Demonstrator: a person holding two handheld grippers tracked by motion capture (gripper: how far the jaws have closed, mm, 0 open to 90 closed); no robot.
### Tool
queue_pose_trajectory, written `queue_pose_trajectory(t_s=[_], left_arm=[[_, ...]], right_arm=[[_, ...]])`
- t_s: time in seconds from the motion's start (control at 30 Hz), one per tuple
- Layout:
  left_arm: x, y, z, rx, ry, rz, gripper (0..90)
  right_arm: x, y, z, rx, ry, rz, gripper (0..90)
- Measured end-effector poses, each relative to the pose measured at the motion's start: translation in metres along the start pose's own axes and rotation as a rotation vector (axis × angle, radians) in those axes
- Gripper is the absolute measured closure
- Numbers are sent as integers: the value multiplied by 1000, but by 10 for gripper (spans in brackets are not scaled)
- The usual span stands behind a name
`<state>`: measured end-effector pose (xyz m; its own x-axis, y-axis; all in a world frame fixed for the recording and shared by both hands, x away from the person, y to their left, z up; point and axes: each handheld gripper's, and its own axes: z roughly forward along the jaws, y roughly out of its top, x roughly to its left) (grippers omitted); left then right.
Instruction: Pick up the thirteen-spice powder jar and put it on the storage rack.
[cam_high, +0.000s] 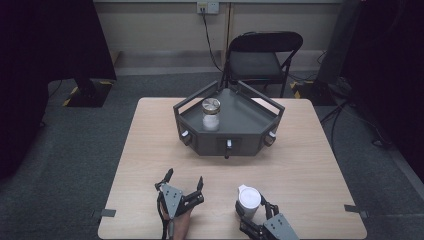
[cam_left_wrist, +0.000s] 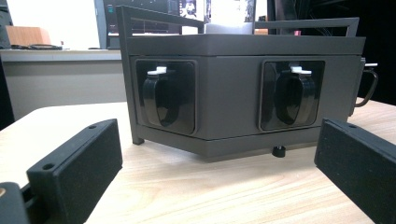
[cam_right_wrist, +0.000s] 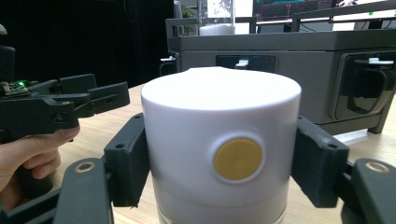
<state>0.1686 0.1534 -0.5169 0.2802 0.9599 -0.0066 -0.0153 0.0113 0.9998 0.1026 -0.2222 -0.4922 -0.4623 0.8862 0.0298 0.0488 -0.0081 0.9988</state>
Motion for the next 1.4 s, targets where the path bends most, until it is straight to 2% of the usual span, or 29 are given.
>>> queue_pose_trajectory(t_s=[0.27, 0.53, 0.97, 1.17, 1.4], left_arm=[[0, 0, 0, 0, 0, 0, 2], [0, 0, 0, 0, -1, 0, 2], [0, 0, 0, 0, 0, 0, 2], [0, 0, 0, 0, 0, 0, 2], [0, 0, 0, 0, 1, -1, 2]], right_arm=[[-3, 1, -3, -22, -8, 3, 296], [-7, 8, -1, 3, 8, 0, 296], [-14, 16, 2, -24, 69, -21, 298], [-19, 27, 8, -18, 90, -29, 297], [-30, 43, 18, -3, 140, -42, 297]])
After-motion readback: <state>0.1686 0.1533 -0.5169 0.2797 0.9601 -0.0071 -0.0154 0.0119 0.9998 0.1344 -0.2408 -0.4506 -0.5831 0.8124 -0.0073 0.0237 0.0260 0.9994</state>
